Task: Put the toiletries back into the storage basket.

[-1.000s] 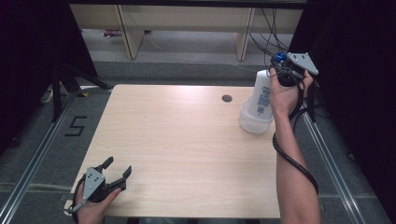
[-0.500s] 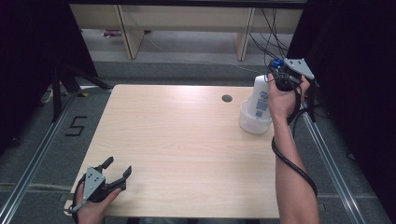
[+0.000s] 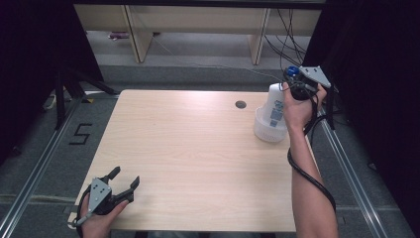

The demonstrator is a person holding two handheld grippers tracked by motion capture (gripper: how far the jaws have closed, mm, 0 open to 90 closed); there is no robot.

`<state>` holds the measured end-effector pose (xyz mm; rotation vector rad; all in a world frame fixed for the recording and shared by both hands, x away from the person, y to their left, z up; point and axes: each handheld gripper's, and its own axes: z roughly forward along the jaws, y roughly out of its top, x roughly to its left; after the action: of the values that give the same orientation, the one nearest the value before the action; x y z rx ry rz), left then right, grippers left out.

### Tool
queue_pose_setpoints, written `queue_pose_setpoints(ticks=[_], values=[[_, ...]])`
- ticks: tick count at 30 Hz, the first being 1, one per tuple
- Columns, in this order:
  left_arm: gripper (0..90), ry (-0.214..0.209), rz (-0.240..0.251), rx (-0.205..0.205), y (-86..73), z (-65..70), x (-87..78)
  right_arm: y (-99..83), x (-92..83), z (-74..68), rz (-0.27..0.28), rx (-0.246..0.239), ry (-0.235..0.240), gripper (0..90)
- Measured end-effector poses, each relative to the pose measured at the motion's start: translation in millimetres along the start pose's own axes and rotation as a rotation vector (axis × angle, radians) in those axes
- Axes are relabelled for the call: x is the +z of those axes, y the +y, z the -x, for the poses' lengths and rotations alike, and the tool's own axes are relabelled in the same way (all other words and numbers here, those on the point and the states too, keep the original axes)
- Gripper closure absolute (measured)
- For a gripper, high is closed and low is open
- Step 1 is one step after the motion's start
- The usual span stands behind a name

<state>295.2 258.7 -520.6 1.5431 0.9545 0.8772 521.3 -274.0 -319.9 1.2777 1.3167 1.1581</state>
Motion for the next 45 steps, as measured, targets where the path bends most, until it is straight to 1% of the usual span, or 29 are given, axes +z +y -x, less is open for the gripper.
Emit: queue_pose_setpoints(ticks=[2, 5, 9, 13, 14, 17, 18, 20, 21, 26, 29, 30, 31, 35, 36, 38, 40, 42, 45], values=[[23.8, 0.000, 0.000, 0.000, 0.0, 0.0, 0.1, -1.5, 0.8, 1.0, 0.007, -0.006, 0.000, 60.3], [23.8, -0.001, -0.001, 0.001, 0.1, 0.1, 0.1, -3.5, 0.7, 0.5, -0.001, 0.004, -0.001, 60.3], [23.8, 0.000, 0.000, 0.000, 0.0, 0.0, 0.0, -6.1, 2.0, 0.9, -0.001, -0.012, 0.004, 60.3], [23.8, -0.001, 0.000, 0.001, 0.0, 0.0, 0.0, -8.3, 2.6, 0.1, -0.008, -0.005, 0.005, 60.2], [23.8, -0.001, 0.000, 0.000, 0.0, 0.1, 0.0, -8.8, 2.7, 0.3, -0.011, -0.011, 0.006, 60.2], [23.8, 0.000, 0.000, -0.001, 0.0, 0.0, 0.0, -10.2, 2.9, -0.7, -0.016, -0.002, 0.009, 60.2], [23.8, 0.000, 0.001, -0.001, 0.0, 0.0, -0.1, -10.9, 3.4, 0.1, -0.015, -0.014, 0.012, 60.2], [23.8, 0.000, 0.002, 0.000, 0.0, -0.1, -0.3, -11.3, 3.5, 0.1, -0.024, -0.010, 0.012, 60.2], [23.8, 0.001, 0.002, -0.001, 0.0, 0.0, -0.3, -11.8, 3.9, 0.2, -0.018, -0.012, 0.013, 60.2], [23.8, 0.000, 0.003, 0.003, 0.1, -0.1, -0.3, -13.3, 4.5, 1.3, -0.022, -0.023, 0.015, 60.2], [23.8, 0.001, 0.005, -0.001, 0.0, -0.2, -0.4, -14.9, 4.6, -0.1, -0.036, -0.001, 0.014, 60.2], [23.8, 0.001, 0.005, -0.001, -0.1, -0.2, -0.4, -15.9, 5.2, 1.4, -0.031, -0.022, 0.016, 60.2], [23.8, 0.001, 0.005, 0.000, 0.0, -0.2, -0.5, -16.4, 5.1, 0.9, -0.034, -0.014, 0.014, 60.1], [23.8, 0.001, 0.005, -0.001, -0.1, -0.2, -0.5, -18.3, 6.4, 1.4, -0.036, -0.022, 0.016, 60.1], [23.8, 0.001, 0.004, 0.000, 0.0, -0.3, -0.5, -18.5, 6.1, 0.6, -0.043, -0.016, 0.016, 60.1], [23.8, 0.001, 0.006, -0.001, 0.0, -0.2, -0.5, -19.2, 6.8, 0.6, -0.039, -0.021, 0.016, 60.1], [23.8, 0.001, 0.006, 0.000, -0.1, -0.3, -0.6, -19.9, 6.6, 0.0, -0.036, -0.012, 0.016, 60.1], [23.8, 0.001, 0.005, -0.002, -0.1, -0.3, -0.5, -20.2, 6.0, 1.2, -0.032, -0.023, 0.016, 60.1], [23.8, -0.001, 0.007, 0.000, 0.1, 0.0, -0.4, -20.4, 5.2, 1.3, -0.034, -0.022, 0.016, 60.1]])
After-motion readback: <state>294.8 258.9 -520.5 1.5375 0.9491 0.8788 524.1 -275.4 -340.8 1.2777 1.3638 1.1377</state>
